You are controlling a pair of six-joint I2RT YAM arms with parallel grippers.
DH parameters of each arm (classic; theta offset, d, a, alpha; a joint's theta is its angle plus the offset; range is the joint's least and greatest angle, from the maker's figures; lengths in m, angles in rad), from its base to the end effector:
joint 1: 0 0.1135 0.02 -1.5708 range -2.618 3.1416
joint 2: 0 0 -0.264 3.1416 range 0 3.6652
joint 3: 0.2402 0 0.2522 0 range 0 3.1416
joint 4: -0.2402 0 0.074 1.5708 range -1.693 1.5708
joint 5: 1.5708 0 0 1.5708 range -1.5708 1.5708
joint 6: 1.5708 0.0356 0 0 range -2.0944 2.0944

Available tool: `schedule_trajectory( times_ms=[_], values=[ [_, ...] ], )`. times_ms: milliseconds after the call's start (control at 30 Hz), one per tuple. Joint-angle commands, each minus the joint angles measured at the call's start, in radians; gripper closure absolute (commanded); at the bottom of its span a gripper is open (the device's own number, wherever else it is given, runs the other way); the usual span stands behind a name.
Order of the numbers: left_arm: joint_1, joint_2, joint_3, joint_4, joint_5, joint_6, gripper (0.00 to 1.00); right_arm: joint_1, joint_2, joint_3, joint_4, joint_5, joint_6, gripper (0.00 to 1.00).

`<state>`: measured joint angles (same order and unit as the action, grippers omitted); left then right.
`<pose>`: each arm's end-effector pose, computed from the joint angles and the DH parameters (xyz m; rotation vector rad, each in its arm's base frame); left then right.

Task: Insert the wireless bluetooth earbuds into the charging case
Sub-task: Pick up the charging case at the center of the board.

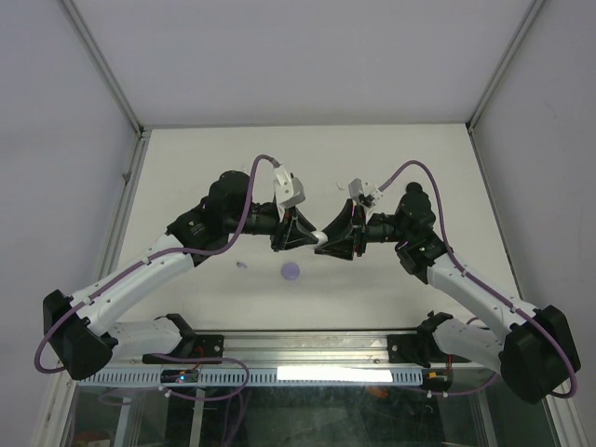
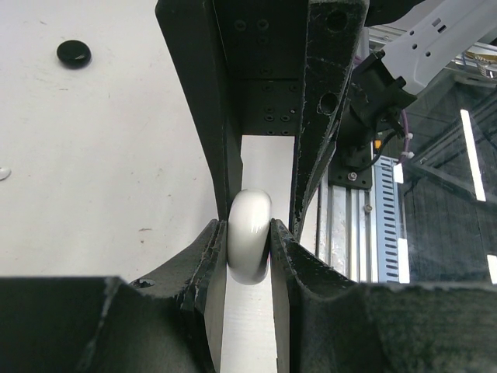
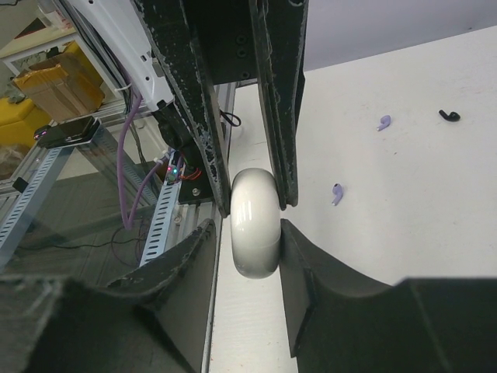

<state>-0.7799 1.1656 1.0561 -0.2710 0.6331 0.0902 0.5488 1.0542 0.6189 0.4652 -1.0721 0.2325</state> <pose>0.1710 -0.1987 0.3509 1.2312 1.6085 -1.0623 0.1782 0.1456 0.2969 -1.1357 1.3283 1.4036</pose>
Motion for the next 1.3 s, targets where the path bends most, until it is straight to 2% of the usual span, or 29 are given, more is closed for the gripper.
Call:
schedule_trajectory(
  times_ms=[0,567,1000,1267],
  values=[
    [-0.009,-0.03,0.044,0.013,-0.004,0.025,1.0,0.008,-0.01,0.028,0.032,-0.023,-0.013,0.61],
    [-0.01,-0.052,0.031,0.014,-0.017,0.026,1.0,0.008,-0.026,-0.021,0.11,0.008,0.03,0.61],
    [-0.022,-0.038,0.027,0.018,-0.015,0.031,1.0,0.008,-0.031,-0.028,0.18,0.004,0.081,0.65],
    [-0.023,-0.051,0.027,0.018,-0.029,0.03,1.0,0.007,-0.029,-0.04,0.179,0.005,0.077,0.83]
  ],
)
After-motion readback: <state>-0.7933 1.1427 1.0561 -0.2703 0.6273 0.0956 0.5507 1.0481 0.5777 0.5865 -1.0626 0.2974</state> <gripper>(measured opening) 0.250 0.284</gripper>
